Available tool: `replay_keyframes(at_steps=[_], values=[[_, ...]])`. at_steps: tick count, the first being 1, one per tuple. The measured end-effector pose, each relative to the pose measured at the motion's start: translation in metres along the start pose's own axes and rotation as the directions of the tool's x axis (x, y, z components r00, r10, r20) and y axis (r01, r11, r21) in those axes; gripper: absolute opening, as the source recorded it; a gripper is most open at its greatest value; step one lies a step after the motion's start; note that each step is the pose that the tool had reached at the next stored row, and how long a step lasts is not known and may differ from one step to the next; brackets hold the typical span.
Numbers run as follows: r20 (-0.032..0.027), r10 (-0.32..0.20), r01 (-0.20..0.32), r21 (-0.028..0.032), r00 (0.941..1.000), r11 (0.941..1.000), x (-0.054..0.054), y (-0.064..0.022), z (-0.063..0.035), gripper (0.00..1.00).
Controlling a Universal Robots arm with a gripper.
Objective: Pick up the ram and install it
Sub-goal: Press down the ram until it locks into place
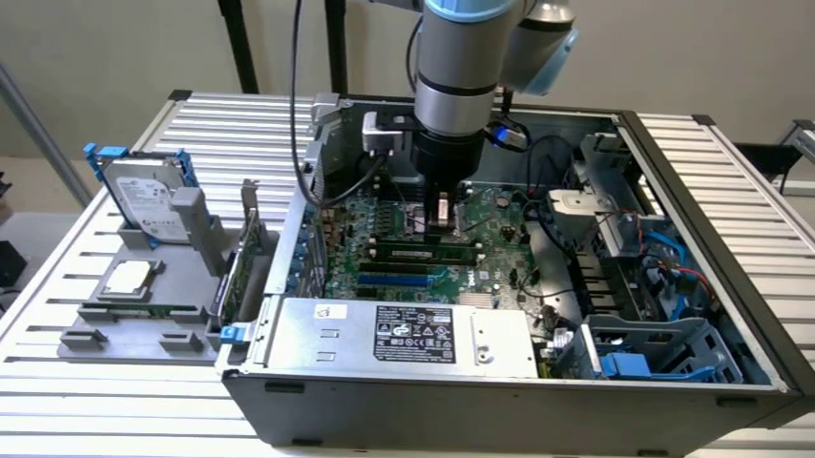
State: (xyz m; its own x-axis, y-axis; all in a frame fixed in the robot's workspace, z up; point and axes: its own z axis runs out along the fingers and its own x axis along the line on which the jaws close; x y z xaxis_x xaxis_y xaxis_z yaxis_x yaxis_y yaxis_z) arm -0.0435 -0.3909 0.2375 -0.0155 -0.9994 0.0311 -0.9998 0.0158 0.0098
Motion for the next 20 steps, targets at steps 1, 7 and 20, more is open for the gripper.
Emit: replay_keyframes(at_steps=[1, 7, 20], values=[[0.0000, 0.000, 0.000, 0.0000, 1.0000, 1.0000, 0.000, 0.0000, 0.0018, 0.11], [-0.0015, 0.000, 0.000, -0.0006, 1.0000, 1.0000, 0.000, 0.0001, 0.0123, 0.11], [0.0004, 0.000, 0.000, -0.0015, 1.0000, 1.0000, 0.000, 0.0002, -0.0094, 0.11]])
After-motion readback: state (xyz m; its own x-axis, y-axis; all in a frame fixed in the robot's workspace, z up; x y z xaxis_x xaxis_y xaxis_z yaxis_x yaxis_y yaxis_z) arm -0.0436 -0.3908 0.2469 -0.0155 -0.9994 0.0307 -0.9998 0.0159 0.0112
